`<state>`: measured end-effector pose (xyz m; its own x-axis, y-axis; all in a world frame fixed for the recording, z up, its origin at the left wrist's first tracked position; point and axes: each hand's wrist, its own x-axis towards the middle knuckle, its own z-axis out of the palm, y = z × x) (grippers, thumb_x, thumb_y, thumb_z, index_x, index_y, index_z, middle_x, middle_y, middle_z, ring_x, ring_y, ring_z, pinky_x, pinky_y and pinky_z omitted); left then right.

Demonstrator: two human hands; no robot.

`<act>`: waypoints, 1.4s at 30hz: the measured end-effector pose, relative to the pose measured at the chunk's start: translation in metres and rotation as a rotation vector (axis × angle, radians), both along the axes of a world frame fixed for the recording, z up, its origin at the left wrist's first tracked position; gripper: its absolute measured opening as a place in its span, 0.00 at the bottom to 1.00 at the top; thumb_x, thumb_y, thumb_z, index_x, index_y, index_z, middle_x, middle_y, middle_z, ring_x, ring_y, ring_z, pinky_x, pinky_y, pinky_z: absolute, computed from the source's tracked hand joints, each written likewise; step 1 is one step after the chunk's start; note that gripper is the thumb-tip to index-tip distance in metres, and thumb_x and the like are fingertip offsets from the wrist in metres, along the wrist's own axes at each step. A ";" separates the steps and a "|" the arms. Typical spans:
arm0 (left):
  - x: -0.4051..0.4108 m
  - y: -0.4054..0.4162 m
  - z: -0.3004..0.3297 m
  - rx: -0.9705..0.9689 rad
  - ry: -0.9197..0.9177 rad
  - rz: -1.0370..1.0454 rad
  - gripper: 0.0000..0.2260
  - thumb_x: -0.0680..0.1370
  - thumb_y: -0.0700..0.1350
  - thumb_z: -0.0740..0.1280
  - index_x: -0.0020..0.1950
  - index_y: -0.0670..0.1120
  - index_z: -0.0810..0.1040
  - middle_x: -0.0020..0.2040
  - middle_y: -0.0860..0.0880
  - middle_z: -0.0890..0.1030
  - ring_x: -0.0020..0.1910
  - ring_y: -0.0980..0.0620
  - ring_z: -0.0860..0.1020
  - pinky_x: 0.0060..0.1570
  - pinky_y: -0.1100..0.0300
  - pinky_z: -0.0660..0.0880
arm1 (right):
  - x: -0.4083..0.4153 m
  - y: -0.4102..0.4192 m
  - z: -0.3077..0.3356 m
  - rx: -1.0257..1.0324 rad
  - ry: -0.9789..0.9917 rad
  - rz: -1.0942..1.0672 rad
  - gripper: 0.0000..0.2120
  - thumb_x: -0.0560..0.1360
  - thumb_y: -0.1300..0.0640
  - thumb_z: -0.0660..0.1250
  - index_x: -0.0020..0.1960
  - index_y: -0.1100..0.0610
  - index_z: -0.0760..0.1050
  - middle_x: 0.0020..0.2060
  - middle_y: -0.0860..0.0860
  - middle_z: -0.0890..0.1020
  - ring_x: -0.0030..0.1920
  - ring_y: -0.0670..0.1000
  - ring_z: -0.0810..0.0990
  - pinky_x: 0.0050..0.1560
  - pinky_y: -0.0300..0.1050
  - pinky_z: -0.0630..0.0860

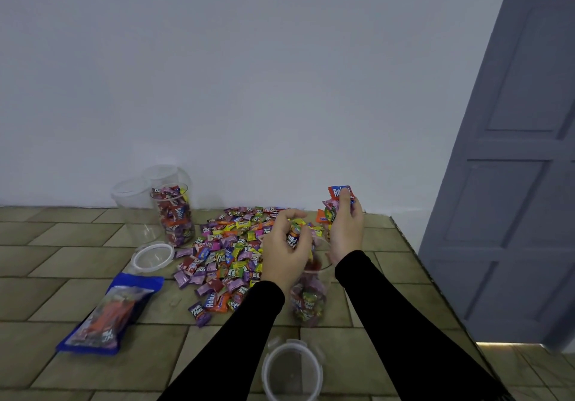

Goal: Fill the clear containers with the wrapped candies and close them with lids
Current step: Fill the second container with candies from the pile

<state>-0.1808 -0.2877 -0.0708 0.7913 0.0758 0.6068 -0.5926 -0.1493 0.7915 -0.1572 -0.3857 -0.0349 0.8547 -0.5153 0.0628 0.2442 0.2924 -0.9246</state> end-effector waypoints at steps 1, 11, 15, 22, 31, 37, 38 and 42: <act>-0.001 0.000 0.002 -0.013 -0.004 -0.010 0.06 0.76 0.45 0.63 0.50 0.54 0.74 0.35 0.50 0.76 0.29 0.42 0.71 0.28 0.47 0.69 | 0.001 0.000 0.000 -0.003 0.003 0.006 0.13 0.80 0.44 0.58 0.45 0.51 0.74 0.35 0.47 0.78 0.35 0.48 0.76 0.42 0.49 0.73; 0.002 0.001 0.000 0.027 -0.055 0.041 0.04 0.78 0.45 0.64 0.49 0.55 0.75 0.41 0.55 0.78 0.36 0.53 0.77 0.35 0.55 0.74 | 0.001 0.001 -0.003 -0.005 -0.002 0.017 0.13 0.80 0.43 0.58 0.44 0.49 0.74 0.37 0.48 0.78 0.40 0.51 0.76 0.44 0.50 0.73; 0.003 0.001 -0.001 0.032 -0.003 0.033 0.04 0.79 0.37 0.66 0.49 0.46 0.78 0.36 0.58 0.80 0.36 0.59 0.79 0.33 0.65 0.73 | 0.004 0.001 -0.005 -0.027 0.007 0.009 0.13 0.79 0.41 0.58 0.46 0.49 0.75 0.39 0.49 0.79 0.41 0.51 0.77 0.44 0.50 0.73; 0.002 0.001 -0.012 -0.192 0.163 -0.041 0.09 0.82 0.46 0.59 0.54 0.48 0.79 0.50 0.52 0.82 0.53 0.55 0.80 0.53 0.63 0.75 | 0.000 -0.001 -0.001 0.027 -0.003 0.027 0.12 0.81 0.45 0.58 0.46 0.50 0.74 0.34 0.46 0.79 0.28 0.41 0.78 0.34 0.41 0.76; 0.015 -0.004 -0.029 -0.521 0.713 -0.374 0.36 0.76 0.69 0.51 0.47 0.41 0.84 0.43 0.41 0.84 0.37 0.46 0.78 0.41 0.54 0.77 | -0.003 0.002 0.002 0.027 0.040 0.073 0.14 0.80 0.44 0.59 0.48 0.52 0.76 0.40 0.51 0.82 0.33 0.45 0.81 0.34 0.41 0.78; 0.018 -0.007 -0.032 -0.557 0.705 -0.325 0.34 0.74 0.70 0.54 0.45 0.42 0.85 0.44 0.39 0.84 0.40 0.41 0.78 0.46 0.50 0.76 | -0.001 0.002 0.001 0.013 0.053 0.109 0.21 0.80 0.44 0.58 0.57 0.59 0.78 0.47 0.57 0.82 0.37 0.47 0.80 0.27 0.33 0.72; 0.018 -0.007 -0.032 -0.558 0.709 -0.327 0.34 0.75 0.70 0.54 0.45 0.41 0.85 0.45 0.38 0.84 0.41 0.41 0.78 0.47 0.49 0.76 | 0.000 0.003 -0.001 0.001 0.049 0.104 0.22 0.79 0.42 0.59 0.58 0.59 0.78 0.50 0.58 0.82 0.40 0.48 0.80 0.27 0.32 0.71; 0.019 -0.006 -0.031 -0.558 0.717 -0.334 0.35 0.78 0.67 0.52 0.47 0.39 0.84 0.42 0.40 0.84 0.36 0.46 0.78 0.39 0.55 0.78 | -0.004 0.005 0.000 0.009 0.041 0.129 0.23 0.77 0.43 0.61 0.62 0.59 0.75 0.55 0.60 0.81 0.46 0.51 0.82 0.33 0.36 0.74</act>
<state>-0.1614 -0.2937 -0.1017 0.9925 -0.0895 -0.0838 0.1152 0.4465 0.8873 -0.1608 -0.3805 -0.0348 0.9156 -0.4015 0.0225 0.1663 0.3272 -0.9302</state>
